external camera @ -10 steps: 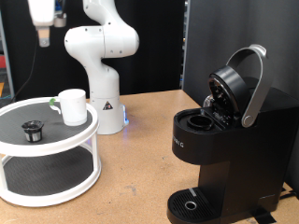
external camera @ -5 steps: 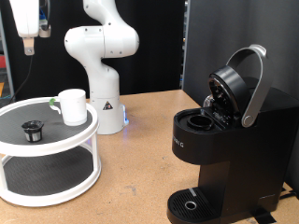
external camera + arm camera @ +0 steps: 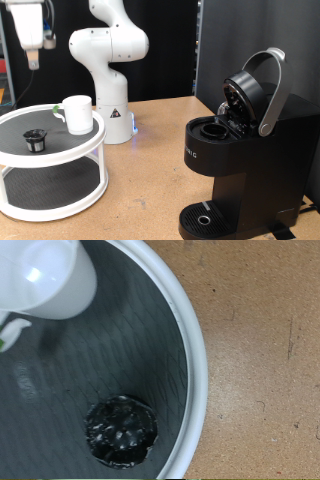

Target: Make a cup of coffee with the keurig machine

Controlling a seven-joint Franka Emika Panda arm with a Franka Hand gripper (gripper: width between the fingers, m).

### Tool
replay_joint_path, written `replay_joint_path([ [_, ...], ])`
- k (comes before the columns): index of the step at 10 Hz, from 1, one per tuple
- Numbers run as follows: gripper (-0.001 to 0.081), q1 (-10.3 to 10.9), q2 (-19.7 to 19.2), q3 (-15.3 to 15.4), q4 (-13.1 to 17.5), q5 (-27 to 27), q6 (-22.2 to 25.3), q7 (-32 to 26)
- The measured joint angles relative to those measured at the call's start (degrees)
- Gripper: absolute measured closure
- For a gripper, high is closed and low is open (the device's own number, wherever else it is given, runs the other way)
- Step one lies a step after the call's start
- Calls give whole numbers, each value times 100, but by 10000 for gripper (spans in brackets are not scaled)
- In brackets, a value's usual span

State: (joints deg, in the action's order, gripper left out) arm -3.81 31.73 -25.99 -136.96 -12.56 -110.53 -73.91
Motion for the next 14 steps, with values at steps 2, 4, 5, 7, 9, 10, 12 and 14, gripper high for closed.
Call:
replay_joint_path([
  [2, -2, -6, -117, -88, -289, -20, -461, 2],
  [4, -2, -22, -295, -144, -524, -82, -827, 1],
  [5, -2, -22, -389, -182, -639, -105, -1039, 1],
  [7, -2, -24, -573, -250, -849, -173, -1471, -5],
  [9, -2, -25, -740, -344, -1065, -284, -1906, -38],
  [10, -2, -25, -813, -394, -1155, -308, -2073, -97],
  [12, -2, -26, -920, -475, -1290, -358, -2326, -186],
  [14, -2, -27, -969, -514, -1398, -426, -2457, -205],
])
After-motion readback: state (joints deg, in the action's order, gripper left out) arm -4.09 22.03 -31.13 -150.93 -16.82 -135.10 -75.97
